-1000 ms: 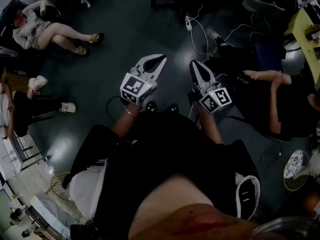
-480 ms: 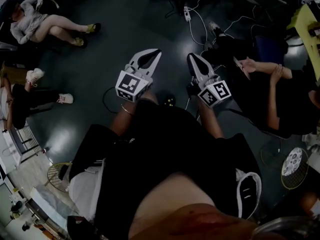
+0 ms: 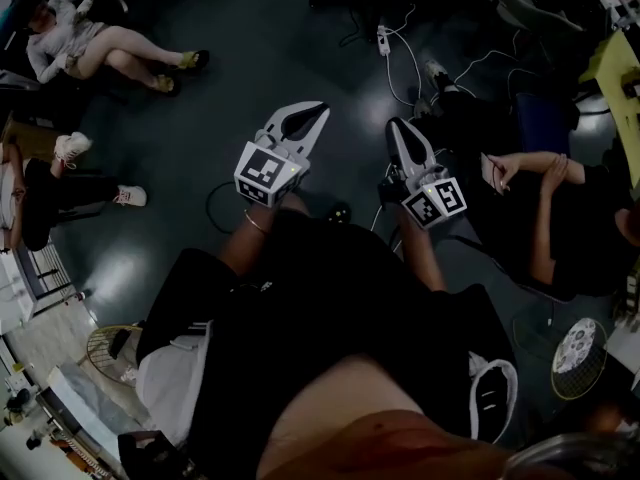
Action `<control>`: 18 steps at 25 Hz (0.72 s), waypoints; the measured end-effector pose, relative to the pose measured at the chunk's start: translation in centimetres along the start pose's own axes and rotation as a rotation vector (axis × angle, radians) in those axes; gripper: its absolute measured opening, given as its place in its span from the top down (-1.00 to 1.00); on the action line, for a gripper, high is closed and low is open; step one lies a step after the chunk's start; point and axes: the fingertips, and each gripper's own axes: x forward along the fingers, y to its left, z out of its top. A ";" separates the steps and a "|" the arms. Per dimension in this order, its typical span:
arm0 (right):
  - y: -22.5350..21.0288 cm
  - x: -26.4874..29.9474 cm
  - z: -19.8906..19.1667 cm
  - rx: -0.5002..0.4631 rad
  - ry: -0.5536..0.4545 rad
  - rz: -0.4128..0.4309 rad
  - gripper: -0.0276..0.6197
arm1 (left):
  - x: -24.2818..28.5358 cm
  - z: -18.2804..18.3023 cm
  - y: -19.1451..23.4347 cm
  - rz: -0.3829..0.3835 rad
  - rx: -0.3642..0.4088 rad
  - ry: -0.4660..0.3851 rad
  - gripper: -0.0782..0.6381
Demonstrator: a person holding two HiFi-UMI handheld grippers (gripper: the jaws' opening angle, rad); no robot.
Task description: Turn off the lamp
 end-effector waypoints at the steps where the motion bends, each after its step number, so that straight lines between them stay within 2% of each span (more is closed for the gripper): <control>1: -0.2 0.5 0.0 0.007 -0.002 0.004 0.91 | 0.0 0.1 0.5 0.007 0.000 -0.003 0.76; 9: 1.3 6.6 -2.0 0.010 0.039 0.048 0.91 | -2.0 -1.0 6.3 0.067 -0.037 0.006 0.76; 18: 0.6 11.7 -3.4 0.012 0.068 -0.021 0.91 | -2.0 -1.9 12.8 0.056 -0.087 0.010 0.76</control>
